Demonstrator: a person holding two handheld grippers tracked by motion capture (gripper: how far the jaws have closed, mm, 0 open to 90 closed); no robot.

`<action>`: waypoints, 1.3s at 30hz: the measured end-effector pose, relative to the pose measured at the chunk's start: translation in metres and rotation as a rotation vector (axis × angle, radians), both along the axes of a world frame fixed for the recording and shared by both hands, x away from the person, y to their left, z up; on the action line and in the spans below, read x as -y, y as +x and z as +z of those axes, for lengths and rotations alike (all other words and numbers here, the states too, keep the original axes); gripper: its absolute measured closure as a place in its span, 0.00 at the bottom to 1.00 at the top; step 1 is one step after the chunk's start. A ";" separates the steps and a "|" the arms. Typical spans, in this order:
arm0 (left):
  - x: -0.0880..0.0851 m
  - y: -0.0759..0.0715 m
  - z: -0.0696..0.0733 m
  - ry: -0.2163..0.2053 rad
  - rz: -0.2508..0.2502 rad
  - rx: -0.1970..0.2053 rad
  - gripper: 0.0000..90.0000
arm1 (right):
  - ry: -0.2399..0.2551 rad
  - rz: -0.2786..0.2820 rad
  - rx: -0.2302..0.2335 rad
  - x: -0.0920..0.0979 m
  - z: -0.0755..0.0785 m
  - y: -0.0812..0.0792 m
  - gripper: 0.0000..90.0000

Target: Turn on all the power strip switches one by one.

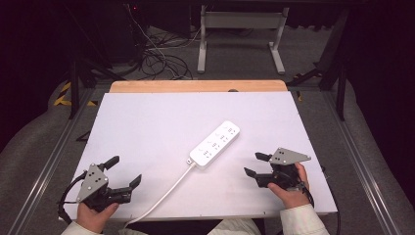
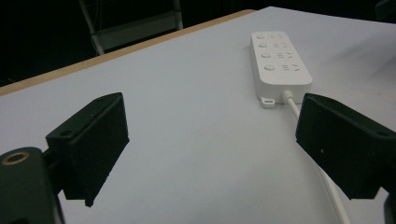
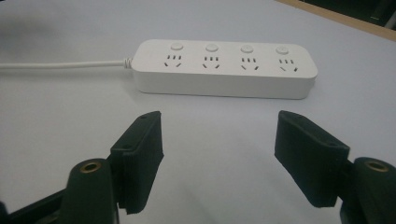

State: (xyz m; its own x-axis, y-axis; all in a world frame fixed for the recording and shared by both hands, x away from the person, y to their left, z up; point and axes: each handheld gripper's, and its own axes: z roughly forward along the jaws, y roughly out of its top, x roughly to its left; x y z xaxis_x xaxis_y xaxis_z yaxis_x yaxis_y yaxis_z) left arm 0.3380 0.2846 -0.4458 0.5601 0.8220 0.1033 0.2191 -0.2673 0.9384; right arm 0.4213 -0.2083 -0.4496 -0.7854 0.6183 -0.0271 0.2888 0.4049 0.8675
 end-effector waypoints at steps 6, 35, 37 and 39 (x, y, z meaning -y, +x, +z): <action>0.001 0.000 0.000 0.010 0.007 -0.006 0.12 | -0.005 0.014 -0.023 -0.002 0.000 -0.001 0.43; 0.004 -0.003 0.001 0.039 0.006 0.008 0.13 | -0.008 0.034 -0.023 -0.018 0.028 0.007 0.53; 0.004 -0.003 0.002 0.042 0.007 0.011 0.13 | -0.009 0.037 -0.027 -0.020 0.032 0.010 0.53; 0.004 -0.004 0.001 0.035 0.008 0.009 0.13 | -0.011 0.037 -0.029 -0.021 0.033 0.012 0.53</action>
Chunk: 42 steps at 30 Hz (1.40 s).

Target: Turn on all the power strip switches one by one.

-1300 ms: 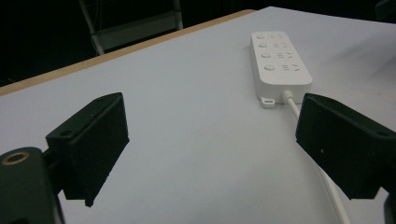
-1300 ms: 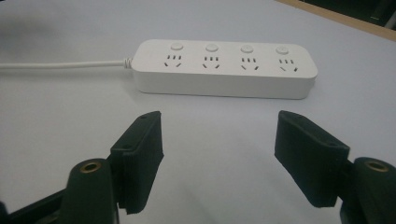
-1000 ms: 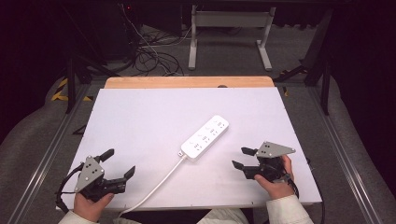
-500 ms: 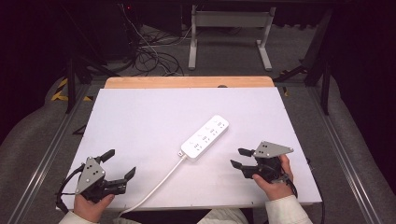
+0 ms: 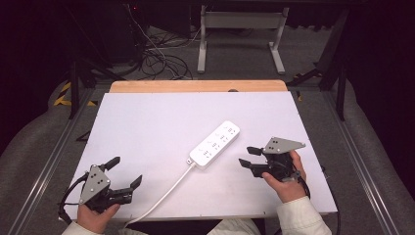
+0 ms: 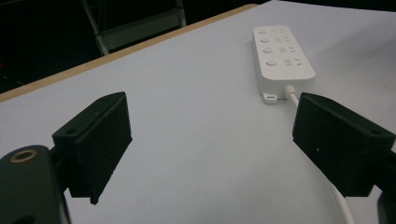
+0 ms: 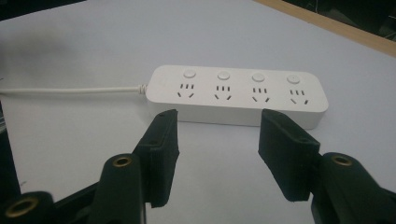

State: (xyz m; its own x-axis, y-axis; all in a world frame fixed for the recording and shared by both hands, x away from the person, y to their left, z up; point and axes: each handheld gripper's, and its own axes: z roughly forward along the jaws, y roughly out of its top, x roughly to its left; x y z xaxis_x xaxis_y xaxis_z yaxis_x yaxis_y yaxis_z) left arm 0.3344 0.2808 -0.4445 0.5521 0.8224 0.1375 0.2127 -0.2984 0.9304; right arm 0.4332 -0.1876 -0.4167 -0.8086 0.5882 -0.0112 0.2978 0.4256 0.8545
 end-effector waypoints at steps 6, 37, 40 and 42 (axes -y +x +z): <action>-0.001 0.000 0.000 -0.002 0.002 0.000 0.14 | 0.003 0.011 -0.010 -0.006 0.003 0.005 0.55; -0.001 0.001 -0.001 0.000 0.011 -0.005 0.13 | -0.042 -0.049 -0.124 -0.053 0.024 0.069 1.00; -0.001 0.002 -0.001 0.003 0.009 -0.008 0.13 | -0.033 -0.064 -0.123 -0.056 0.024 0.079 1.00; -0.001 0.002 -0.002 0.002 0.009 -0.008 0.13 | -0.033 -0.072 -0.113 -0.058 0.024 0.084 1.00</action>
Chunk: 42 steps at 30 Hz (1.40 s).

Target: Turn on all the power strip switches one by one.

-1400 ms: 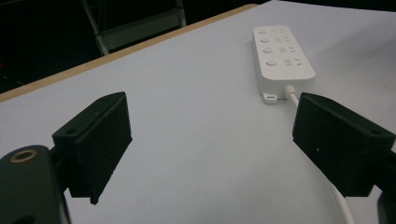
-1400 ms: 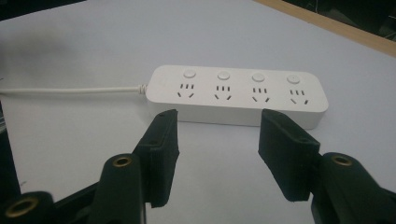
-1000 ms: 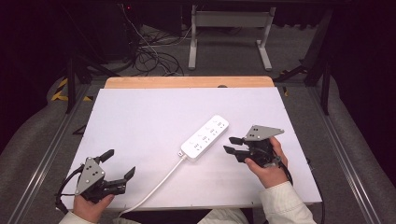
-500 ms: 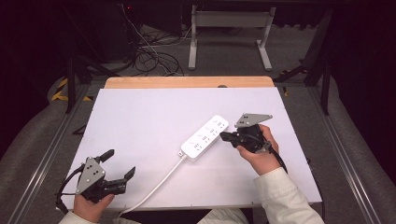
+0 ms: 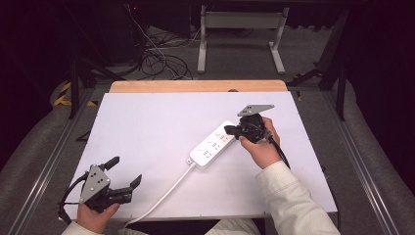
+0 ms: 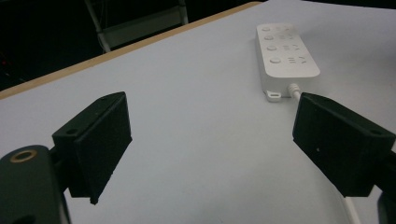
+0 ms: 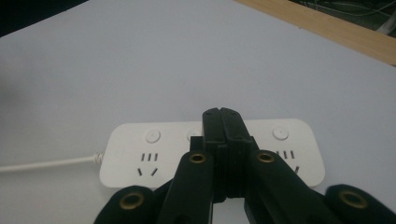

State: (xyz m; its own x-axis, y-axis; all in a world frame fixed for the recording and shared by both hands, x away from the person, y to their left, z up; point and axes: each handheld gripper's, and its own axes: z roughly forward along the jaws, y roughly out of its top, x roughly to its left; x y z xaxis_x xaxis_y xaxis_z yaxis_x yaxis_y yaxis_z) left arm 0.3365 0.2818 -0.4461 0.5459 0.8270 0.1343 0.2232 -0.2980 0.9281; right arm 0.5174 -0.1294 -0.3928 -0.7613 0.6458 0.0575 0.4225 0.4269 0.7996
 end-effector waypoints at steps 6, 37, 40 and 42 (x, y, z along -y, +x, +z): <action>0.000 0.000 0.000 -0.001 0.003 -0.001 0.13 | -0.020 -0.010 0.023 -0.005 -0.003 0.015 1.00; -0.001 0.001 -0.001 0.005 0.003 -0.003 0.13 | -0.152 -0.097 -0.026 -0.019 -0.048 0.071 1.00; -0.001 0.001 -0.001 0.006 0.002 -0.003 0.13 | -0.158 -0.096 -0.028 -0.019 -0.050 0.072 1.00; -0.001 0.001 -0.001 0.006 0.002 -0.003 0.13 | -0.164 -0.097 -0.030 -0.020 -0.051 0.073 1.00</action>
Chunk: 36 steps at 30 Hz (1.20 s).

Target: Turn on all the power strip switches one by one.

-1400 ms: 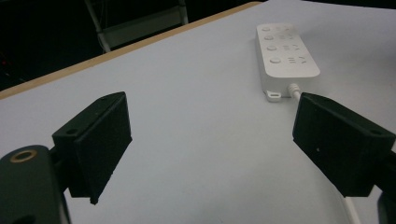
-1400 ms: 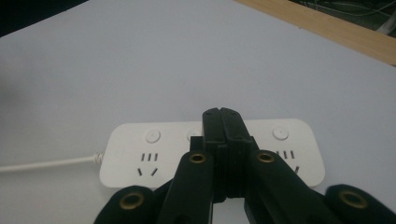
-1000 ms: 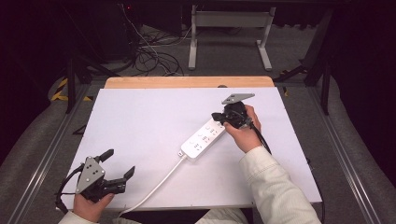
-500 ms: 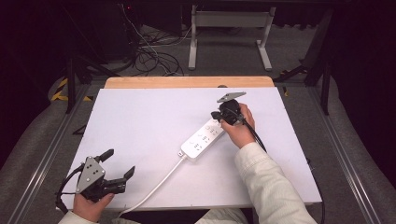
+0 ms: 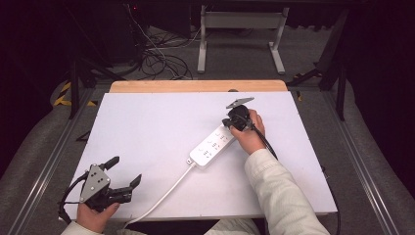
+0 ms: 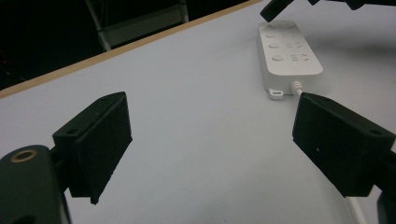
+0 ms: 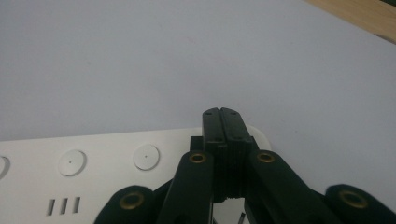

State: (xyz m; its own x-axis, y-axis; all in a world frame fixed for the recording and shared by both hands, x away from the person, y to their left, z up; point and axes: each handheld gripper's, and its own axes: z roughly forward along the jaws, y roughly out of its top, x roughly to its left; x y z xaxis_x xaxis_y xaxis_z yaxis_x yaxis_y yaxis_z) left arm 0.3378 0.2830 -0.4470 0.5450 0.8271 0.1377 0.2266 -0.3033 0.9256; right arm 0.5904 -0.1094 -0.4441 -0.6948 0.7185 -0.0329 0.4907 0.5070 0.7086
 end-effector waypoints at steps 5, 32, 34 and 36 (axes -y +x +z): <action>0.000 0.000 0.000 0.003 -0.001 0.000 0.13 | -0.015 0.000 -0.008 -0.001 -0.003 0.001 1.00; -0.001 0.000 0.000 -0.002 -0.001 -0.003 0.13 | -0.070 -0.035 0.032 -0.009 -0.007 -0.004 1.00; -0.001 0.000 0.000 -0.003 -0.001 -0.005 0.13 | -0.063 -0.044 0.025 -0.009 -0.008 -0.004 1.00; -0.001 0.000 0.000 -0.005 0.002 -0.005 0.13 | -0.065 -0.053 0.030 -0.010 -0.008 -0.005 1.00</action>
State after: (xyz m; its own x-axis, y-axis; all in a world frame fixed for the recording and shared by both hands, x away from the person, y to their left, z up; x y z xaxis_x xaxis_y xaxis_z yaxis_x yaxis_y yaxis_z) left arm 0.3378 0.2835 -0.4475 0.5443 0.8286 0.1312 0.2312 -0.2986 0.9260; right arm 0.5853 -0.0998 -0.4522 -0.6541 0.7496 -0.1012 0.4968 0.5267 0.6898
